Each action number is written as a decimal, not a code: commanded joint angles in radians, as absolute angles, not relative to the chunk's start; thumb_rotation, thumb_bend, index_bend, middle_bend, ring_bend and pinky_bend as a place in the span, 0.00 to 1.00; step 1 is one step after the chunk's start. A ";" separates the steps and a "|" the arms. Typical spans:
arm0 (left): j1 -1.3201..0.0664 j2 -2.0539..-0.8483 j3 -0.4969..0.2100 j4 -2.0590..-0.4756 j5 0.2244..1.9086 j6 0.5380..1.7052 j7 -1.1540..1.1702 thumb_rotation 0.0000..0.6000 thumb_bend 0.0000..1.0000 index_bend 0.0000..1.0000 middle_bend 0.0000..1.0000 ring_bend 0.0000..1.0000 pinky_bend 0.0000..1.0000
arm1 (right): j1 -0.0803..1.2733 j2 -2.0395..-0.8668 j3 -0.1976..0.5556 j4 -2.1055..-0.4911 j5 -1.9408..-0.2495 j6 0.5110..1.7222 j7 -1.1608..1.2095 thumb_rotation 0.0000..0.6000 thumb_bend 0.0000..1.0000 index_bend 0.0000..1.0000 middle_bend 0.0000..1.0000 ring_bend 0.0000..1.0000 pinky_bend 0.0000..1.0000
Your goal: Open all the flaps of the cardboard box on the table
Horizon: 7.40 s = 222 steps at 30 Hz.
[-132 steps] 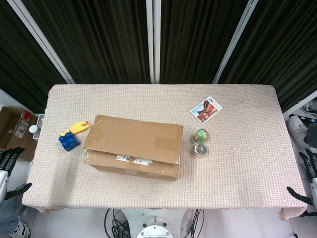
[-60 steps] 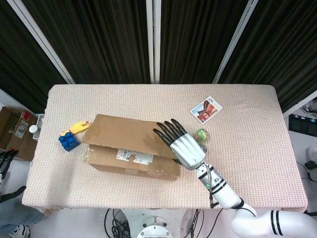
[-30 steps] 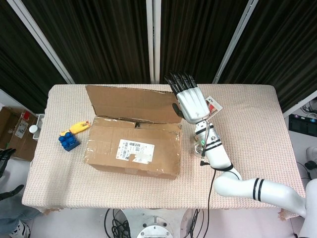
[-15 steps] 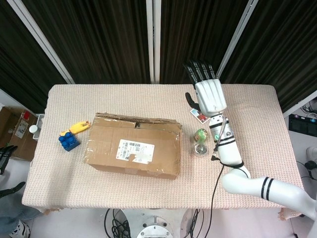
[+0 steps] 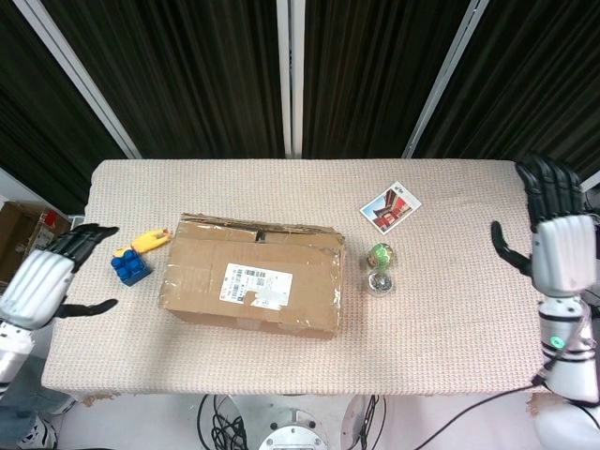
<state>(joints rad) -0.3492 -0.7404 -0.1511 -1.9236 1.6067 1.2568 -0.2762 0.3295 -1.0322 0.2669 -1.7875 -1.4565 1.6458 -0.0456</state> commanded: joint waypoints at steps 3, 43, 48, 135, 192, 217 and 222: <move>-0.615 -0.797 -0.259 -1.987 1.432 0.934 -0.222 1.00 0.00 0.16 0.19 0.14 0.24 | 0.177 -0.932 0.196 -1.801 -1.584 1.823 0.061 1.00 0.32 0.00 0.00 0.00 0.00; -0.977 -1.013 -0.234 -1.814 0.985 0.558 -0.104 0.14 0.00 0.23 0.42 0.15 0.23 | -0.011 -1.014 0.190 -1.602 -1.593 1.946 0.282 1.00 0.32 0.00 0.00 0.00 0.00; -0.968 -0.978 -0.262 -1.853 1.003 0.566 -0.144 0.14 0.00 0.22 0.43 0.15 0.23 | -0.013 -1.017 0.197 -1.600 -1.589 1.939 0.286 1.00 0.32 0.00 0.00 0.00 0.00; -0.888 -1.151 -0.193 -1.773 1.560 0.716 0.063 0.41 0.00 0.22 0.36 0.13 0.23 | 0.003 -1.042 0.200 -1.568 -1.587 1.844 0.366 1.00 0.32 0.00 0.00 0.00 0.00; -0.788 -0.652 -0.173 -2.007 1.439 0.847 0.149 0.32 0.15 0.19 0.40 0.13 0.23 | 0.035 -1.054 0.209 -1.622 -1.626 1.830 0.321 1.00 0.31 0.00 0.00 0.00 0.00; -0.611 -0.566 -0.152 -1.878 1.425 0.968 -0.058 0.33 0.14 0.19 0.38 0.13 0.27 | 0.053 -1.062 0.192 -1.645 -1.648 1.804 0.286 1.00 0.31 0.00 0.00 0.00 0.00; -0.569 -0.554 -0.154 -1.854 1.424 1.021 -0.117 0.33 0.15 0.19 0.35 0.13 0.27 | 0.067 -1.059 0.178 -1.655 -1.679 1.784 0.274 1.00 0.31 0.00 0.00 0.00 0.00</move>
<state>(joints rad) -0.5833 -0.5588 -0.1535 -1.8634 1.4242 1.0052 -0.1013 0.0619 -1.0601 0.1826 -1.6513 -1.6709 1.7904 0.2785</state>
